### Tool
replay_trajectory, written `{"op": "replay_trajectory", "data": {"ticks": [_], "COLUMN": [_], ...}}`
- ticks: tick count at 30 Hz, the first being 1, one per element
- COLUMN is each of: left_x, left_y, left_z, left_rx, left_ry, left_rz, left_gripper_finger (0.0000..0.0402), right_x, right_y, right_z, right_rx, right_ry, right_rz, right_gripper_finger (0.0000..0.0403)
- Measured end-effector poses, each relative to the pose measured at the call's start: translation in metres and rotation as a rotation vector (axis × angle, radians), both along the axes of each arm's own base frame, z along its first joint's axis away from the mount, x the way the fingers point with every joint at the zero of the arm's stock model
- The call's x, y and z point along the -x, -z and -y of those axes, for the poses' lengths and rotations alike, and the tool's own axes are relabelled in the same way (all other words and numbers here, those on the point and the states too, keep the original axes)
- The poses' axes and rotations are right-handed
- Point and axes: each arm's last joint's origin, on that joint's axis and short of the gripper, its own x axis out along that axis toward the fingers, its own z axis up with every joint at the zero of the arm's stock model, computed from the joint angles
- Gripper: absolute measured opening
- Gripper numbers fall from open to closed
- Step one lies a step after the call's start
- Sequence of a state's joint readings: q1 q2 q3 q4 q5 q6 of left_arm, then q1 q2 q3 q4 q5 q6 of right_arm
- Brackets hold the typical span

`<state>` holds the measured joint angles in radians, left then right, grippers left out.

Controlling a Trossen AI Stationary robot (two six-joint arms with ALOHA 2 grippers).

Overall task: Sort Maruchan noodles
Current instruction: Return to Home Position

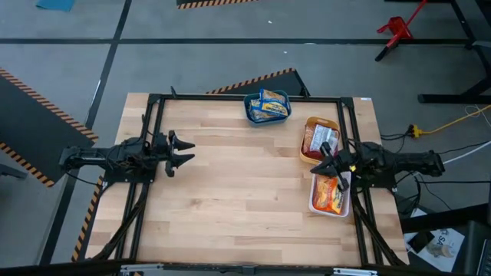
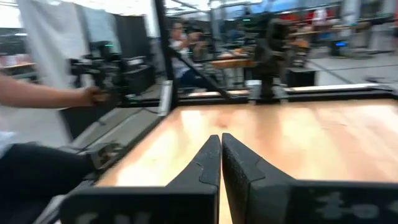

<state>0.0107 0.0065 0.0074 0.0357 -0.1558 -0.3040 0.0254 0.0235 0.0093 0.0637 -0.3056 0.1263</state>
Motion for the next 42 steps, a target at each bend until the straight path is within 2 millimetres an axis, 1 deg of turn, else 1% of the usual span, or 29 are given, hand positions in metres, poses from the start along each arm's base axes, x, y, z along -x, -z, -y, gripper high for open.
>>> {"op": "replay_trajectory", "data": {"ticks": [6,10,42], "left_x": [0.0000,0.0000,0.0000], "left_y": [0.0000,-0.0001,-0.0001], "left_z": [0.0000,-0.0001,-0.0001], "left_rx": [-0.024,-0.025,-0.024], "left_ry": [-0.001,-0.003,-0.004], "left_rz": [-0.004,-0.004,-0.003], "left_gripper_finger": [0.0212,0.0212,0.0212], "right_x": [-0.0013,-0.0015,-0.0015], "right_y": [0.0018,0.0018,0.0014], "right_z": [0.0047,0.0064,0.0064], "right_rx": [0.022,0.020,0.017], "right_ry": [0.169,0.227,0.228], "right_rz": [-0.012,-0.013,-0.009], "right_gripper_finger": [0.0005,0.0005,0.0005]}}
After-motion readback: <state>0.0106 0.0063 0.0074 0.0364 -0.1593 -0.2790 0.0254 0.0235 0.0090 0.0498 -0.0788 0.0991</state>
